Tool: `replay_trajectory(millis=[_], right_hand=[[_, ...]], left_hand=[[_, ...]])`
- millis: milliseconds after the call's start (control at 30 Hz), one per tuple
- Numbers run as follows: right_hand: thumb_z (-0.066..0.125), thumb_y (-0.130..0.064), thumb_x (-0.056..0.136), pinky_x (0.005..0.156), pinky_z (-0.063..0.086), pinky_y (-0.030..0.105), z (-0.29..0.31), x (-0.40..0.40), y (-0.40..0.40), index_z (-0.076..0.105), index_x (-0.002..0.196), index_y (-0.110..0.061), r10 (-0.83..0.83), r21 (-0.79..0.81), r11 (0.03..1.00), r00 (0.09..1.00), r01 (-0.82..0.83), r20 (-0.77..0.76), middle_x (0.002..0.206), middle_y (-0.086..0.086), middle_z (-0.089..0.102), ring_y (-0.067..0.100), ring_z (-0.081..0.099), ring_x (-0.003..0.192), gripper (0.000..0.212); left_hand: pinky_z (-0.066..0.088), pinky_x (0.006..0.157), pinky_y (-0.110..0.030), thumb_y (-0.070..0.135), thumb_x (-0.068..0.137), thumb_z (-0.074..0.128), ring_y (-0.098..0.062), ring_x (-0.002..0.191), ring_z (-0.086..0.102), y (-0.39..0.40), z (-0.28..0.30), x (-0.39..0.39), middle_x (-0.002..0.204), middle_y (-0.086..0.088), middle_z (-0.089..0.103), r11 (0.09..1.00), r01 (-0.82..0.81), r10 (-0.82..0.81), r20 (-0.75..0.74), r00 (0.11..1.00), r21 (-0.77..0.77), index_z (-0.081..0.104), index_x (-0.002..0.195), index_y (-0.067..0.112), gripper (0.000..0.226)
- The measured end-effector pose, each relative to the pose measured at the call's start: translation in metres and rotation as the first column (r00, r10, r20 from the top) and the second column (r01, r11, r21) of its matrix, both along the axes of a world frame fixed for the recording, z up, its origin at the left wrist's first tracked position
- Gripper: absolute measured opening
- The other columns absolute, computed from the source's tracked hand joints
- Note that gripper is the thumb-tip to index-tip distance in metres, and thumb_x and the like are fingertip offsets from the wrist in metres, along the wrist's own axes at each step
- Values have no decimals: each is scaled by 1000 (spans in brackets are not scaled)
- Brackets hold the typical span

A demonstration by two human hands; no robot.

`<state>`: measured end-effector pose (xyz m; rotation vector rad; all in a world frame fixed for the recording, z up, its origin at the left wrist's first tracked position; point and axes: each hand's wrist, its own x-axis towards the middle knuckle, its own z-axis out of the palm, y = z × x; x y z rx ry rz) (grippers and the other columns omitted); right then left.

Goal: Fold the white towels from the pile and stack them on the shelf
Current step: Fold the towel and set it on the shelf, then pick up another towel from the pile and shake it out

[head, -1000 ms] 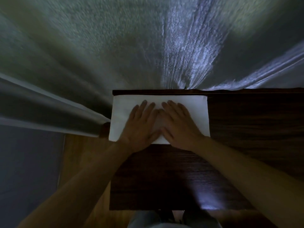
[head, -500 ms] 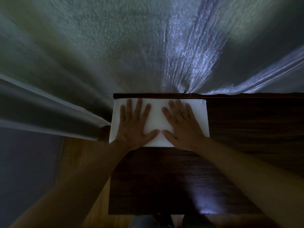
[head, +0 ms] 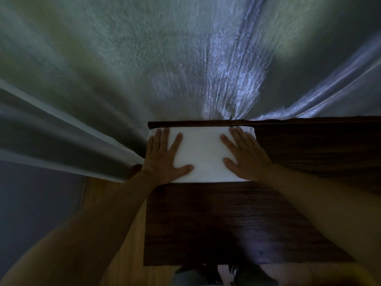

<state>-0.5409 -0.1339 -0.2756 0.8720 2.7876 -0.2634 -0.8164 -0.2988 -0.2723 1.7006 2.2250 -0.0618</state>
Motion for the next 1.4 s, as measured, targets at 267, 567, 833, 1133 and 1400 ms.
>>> replay_trajectory(millis=[267,567,833,1133,1400], right_hand=[[40,-55,101,124,19,53,76,-8,3,5,163,-22,-27,-112,993,999,32,42,170,14,0,34,4,157,78],[47,-44,100,114,36,53,148,114,-12,15,161,-25,-117,26,993,993,117,2,168,12,13,39,27,148,71],[48,-47,98,112,35,55,200,292,-8,27,155,-23,-432,113,894,901,434,-43,164,14,20,40,30,145,65],[44,-43,101,115,30,55,247,468,-1,24,157,-20,-564,216,804,826,554,-16,165,18,17,42,24,148,64],[47,-41,99,109,34,54,245,569,16,32,153,-18,-629,311,748,776,586,52,158,19,28,41,33,140,60]], left_hand=[[-5,124,-55,87,81,39,-38,154,-15,22,49,36,166,-16,-21,990,16,-23,-48,999,-141,-13,160,23,114],[35,114,-53,71,88,53,-33,151,19,59,120,166,166,-12,14,988,64,-91,188,978,144,20,158,21,92],[34,117,-49,70,89,53,-29,150,22,102,160,337,164,-7,19,965,147,-200,245,949,219,25,155,19,88],[41,112,-44,70,88,54,-23,140,38,137,202,533,154,-3,35,913,217,-352,401,846,344,32,152,21,84],[39,110,-37,62,91,59,-20,139,41,175,212,628,154,-1,38,953,80,-259,649,715,292,37,149,22,74]])
